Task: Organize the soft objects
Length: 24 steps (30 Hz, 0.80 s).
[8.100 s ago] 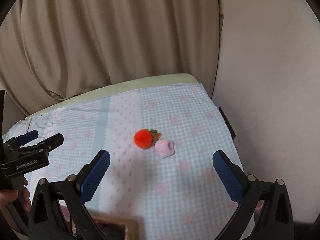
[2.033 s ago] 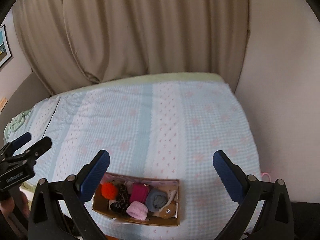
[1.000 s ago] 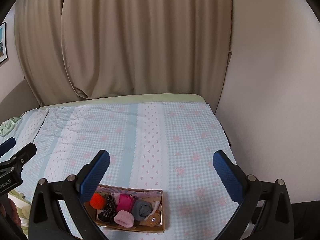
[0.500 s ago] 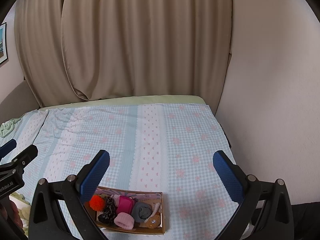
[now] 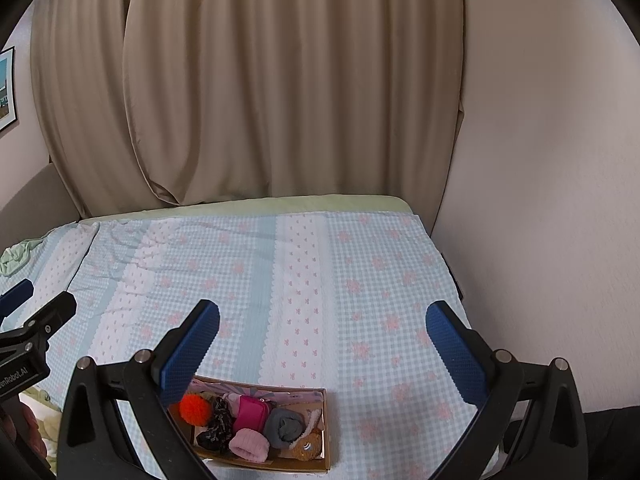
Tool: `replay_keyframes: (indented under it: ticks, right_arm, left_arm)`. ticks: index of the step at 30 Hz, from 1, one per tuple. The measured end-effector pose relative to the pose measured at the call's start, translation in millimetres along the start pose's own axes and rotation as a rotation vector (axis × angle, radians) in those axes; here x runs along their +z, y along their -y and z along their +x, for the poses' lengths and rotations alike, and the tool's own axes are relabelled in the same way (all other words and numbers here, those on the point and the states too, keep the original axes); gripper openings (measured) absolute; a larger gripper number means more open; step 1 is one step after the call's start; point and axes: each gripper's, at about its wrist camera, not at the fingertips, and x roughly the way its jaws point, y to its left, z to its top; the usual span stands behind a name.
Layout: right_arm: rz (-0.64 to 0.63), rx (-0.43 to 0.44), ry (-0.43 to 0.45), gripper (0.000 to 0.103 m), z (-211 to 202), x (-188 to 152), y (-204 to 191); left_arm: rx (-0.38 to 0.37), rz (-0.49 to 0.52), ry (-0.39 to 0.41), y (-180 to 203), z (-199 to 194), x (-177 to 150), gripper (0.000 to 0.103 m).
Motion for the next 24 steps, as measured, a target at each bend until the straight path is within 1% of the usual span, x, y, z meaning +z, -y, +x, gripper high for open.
replay_keyframes:
  ticks: [24]
  right_arm:
    - [0.004, 0.001, 0.004, 0.103, -0.1, -1.6, -0.1]
  left_arm:
    - [0.006, 0.002, 0.015, 1.2, -4.0, 0.9, 0.103]
